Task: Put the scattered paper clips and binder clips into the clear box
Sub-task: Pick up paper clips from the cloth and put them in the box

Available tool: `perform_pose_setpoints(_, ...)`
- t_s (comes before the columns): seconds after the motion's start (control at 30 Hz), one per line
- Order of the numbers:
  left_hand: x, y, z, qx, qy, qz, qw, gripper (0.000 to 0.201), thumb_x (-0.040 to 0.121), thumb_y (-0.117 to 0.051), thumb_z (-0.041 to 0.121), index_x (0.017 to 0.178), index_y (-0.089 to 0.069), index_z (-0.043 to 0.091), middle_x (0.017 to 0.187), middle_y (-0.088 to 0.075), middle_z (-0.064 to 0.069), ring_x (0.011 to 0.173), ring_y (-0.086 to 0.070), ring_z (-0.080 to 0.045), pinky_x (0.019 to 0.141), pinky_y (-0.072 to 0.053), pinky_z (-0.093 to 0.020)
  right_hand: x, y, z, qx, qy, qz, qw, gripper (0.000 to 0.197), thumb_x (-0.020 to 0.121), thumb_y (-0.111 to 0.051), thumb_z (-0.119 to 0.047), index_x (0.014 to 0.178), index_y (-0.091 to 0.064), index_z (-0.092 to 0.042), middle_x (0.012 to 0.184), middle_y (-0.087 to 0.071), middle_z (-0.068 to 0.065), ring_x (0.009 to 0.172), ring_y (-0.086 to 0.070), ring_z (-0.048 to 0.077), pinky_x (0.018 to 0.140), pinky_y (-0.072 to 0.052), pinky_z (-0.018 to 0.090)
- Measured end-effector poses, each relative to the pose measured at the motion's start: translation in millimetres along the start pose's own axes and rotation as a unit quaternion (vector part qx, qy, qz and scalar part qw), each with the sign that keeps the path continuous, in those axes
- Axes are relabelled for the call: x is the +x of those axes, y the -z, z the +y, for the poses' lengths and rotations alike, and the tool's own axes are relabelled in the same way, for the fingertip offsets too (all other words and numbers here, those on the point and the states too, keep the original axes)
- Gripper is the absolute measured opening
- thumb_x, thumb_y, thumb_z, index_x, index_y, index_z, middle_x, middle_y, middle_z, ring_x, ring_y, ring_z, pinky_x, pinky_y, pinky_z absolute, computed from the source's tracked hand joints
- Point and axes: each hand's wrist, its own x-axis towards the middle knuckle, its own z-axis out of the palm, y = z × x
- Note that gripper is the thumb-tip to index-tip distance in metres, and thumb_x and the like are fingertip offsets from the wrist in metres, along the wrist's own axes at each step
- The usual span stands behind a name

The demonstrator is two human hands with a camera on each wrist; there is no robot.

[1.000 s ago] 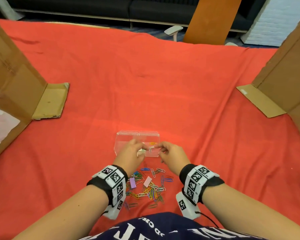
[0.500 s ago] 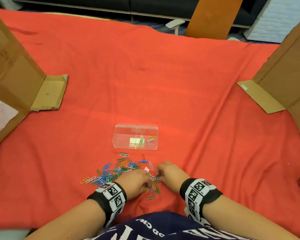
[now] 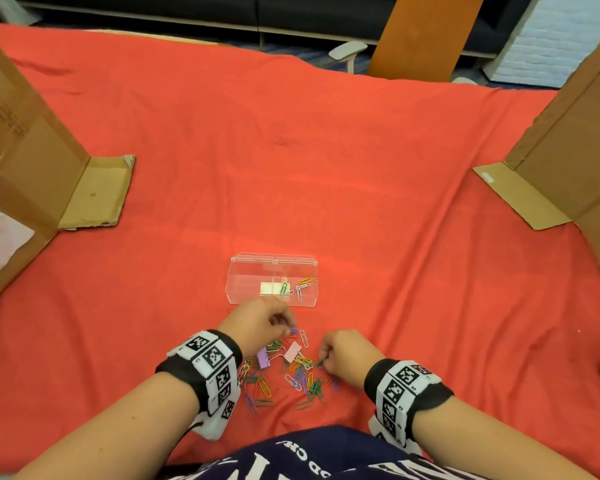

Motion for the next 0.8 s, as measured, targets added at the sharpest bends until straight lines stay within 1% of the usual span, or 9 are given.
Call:
perform_pose_setpoints(0.13, 12.0, 18.4, 7.2, -0.051, -0.006, 0.069, 0.996, 0.018, 0.077, -0.067, 0.007, 0.079, -0.066, 0.025, 0.078, -0.063, 0.005, 0.063, -0.053, 0.005, 0.062, -0.041, -0.002, 8.3, 22.9, -11.9, 0.081, 0.012, 0.101, 0.992, 0.014, 0.077, -0.058, -0.008, 0.085, -0.068, -0.013, 0.063, -0.052, -0.013, 0.071, -0.054, 0.013, 0.06, -0.036, 0.017)
perform_pose_setpoints(0.23, 24.3, 27.1, 9.5, -0.078, 0.004, 0.106, 0.991, 0.021, 0.075, -0.069, 0.009, 0.074, -0.064, 0.029, 0.071, -0.06, 0.009, 0.059, -0.053, 0.002, 0.058, -0.042, -0.006, 24.7, 39.5, -22.5, 0.161, -0.011, 0.186, 0.969, 0.007, 0.076, -0.066, -0.011, 0.082, -0.068, -0.014, 0.062, -0.052, -0.01, 0.061, -0.051, 0.011, 0.055, -0.037, 0.016)
perform_pose_setpoints(0.33, 36.9, 28.9, 13.6, -0.089, 0.021, 0.115, 0.989, 0.014, 0.075, -0.069, 0.01, 0.076, -0.065, 0.023, 0.064, -0.059, 0.009, 0.053, -0.051, 0.0, 0.059, -0.045, -0.018, 41.6, 46.6, -30.6, 0.232, -0.035, 0.195, 0.952, 0.01, 0.075, -0.071, -0.011, 0.078, -0.065, -0.018, 0.057, -0.051, -0.01, 0.054, -0.051, 0.012, 0.059, -0.043, 0.022)
perform_pose_setpoints(0.43, 46.8, 26.1, 16.0, -0.083, 0.037, 0.151, 0.984, 0.005, 0.077, -0.069, 0.014, 0.08, -0.066, 0.017, 0.073, -0.063, 0.001, 0.062, -0.056, -0.011, 0.066, -0.049, -0.028, 48.8, 51.7, -36.1, 0.247, -0.037, 0.206, 0.946, 0.009, 0.078, -0.069, -0.012, 0.086, -0.067, -0.015, 0.058, -0.053, -0.008, 0.055, -0.056, 0.017, 0.052, -0.044, 0.019)
perform_pose_setpoints(0.47, 49.0, 25.0, 15.8, -0.073, 0.043, 0.165, 0.983, 0.004, 0.078, -0.068, 0.017, 0.081, -0.067, 0.018, 0.078, -0.064, 0.0, 0.067, -0.058, -0.013, 0.068, -0.048, -0.029, 48.7, 52.7, -36.1, 0.253, -0.031, 0.213, 0.943, 0.012, 0.079, -0.067, -0.012, 0.091, -0.068, -0.014, 0.06, -0.055, -0.007, 0.056, -0.057, 0.017, 0.049, -0.043, 0.014)
perform_pose_setpoints(0.53, 49.6, 23.9, 14.5, -0.054, 0.05, 0.183, 0.98, 0.006, 0.08, -0.065, 0.026, 0.079, -0.067, 0.02, 0.083, -0.064, -0.001, 0.076, -0.059, -0.015, 0.071, -0.046, -0.029, 44.8, 53.3, -33.5, 0.254, -0.022, 0.222, 0.941, 0.012, 0.081, -0.064, -0.013, 0.093, -0.068, -0.015, 0.065, -0.058, -0.005, 0.056, -0.058, 0.016, 0.052, -0.043, 0.013)
perform_pose_setpoints(0.6, 45.2, 23.1, 13.1, -0.041, 0.05, 0.178, 0.982, 0.012, 0.082, -0.062, 0.031, 0.074, -0.065, 0.022, 0.08, -0.061, 0.003, 0.075, -0.056, -0.014, 0.067, -0.044, -0.028, 39.1, 51.9, -26.9, 0.23, -0.018, 0.2, 0.952, 0.011, 0.081, -0.063, -0.013, 0.09, -0.069, -0.016, 0.065, -0.058, -0.005, 0.055, -0.055, 0.011, 0.059, -0.045, 0.021)
perform_pose_setpoints(0.7, 31.2, 16.2, 7.3, -0.006, 0.05, 0.131, 0.99, 0.012, 0.081, -0.063, 0.031, 0.074, -0.064, 0.021, 0.077, -0.058, 0.005, 0.069, -0.054, -0.012, 0.061, -0.042, -0.025, 29.3, 43.7, -13.5, 0.154, -0.01, 0.083, 0.984, 0.015, 0.08, -0.065, -0.013, 0.095, -0.068, -0.013, 0.074, -0.059, -0.001, 0.059, -0.053, 0.011, 0.068, -0.043, 0.024)
perform_pose_setpoints(0.8, 15.2, 4.5, -5.5, 0.041, 0.055, 0.037, 0.997, 0.006, 0.08, -0.065, 0.024, 0.083, -0.065, 0.02, 0.085, -0.061, 0.001, 0.079, -0.059, -0.015, 0.075, -0.048, -0.028, 17.6, 26.8, -1.8, 0.011, 0.016, -0.038, 0.999, 0.042, 0.071, -0.075, -0.023, 0.11, -0.061, -0.019, 0.102, -0.058, 0.005, 0.09, -0.058, 0.021, 0.08, -0.044, 0.026)
